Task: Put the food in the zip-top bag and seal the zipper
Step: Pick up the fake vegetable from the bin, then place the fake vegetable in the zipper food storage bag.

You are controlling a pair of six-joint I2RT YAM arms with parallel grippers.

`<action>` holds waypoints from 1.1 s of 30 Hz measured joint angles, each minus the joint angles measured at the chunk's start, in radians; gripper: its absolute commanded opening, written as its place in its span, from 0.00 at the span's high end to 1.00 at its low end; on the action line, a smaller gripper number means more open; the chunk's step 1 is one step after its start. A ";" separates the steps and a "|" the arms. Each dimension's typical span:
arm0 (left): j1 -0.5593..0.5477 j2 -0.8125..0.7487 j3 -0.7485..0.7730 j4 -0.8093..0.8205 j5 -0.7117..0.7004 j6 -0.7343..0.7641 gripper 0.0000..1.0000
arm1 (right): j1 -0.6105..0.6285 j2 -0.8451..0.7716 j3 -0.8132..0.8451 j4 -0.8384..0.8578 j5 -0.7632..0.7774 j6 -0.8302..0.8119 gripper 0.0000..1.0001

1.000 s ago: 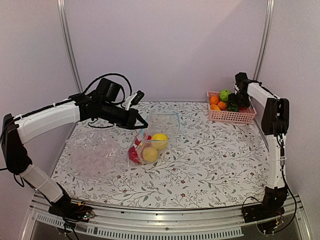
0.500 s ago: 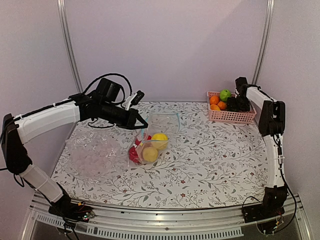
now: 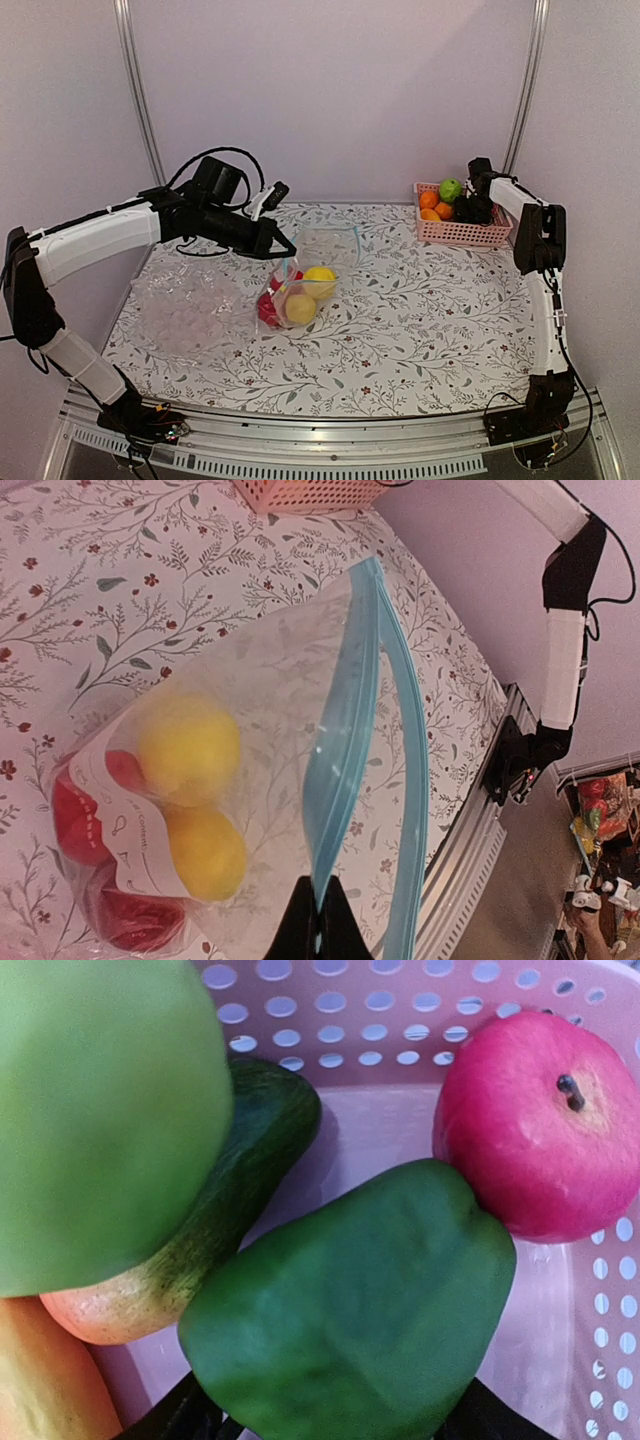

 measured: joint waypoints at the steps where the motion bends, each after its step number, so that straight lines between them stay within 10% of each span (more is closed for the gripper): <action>1: 0.000 0.000 0.000 0.000 0.000 0.000 1.00 | 0.001 0.000 0.000 0.003 -0.001 0.000 0.40; 33: -0.015 -0.037 0.000 -0.001 -0.007 0.000 1.00 | 0.000 -0.412 -0.402 0.155 -0.086 0.009 0.54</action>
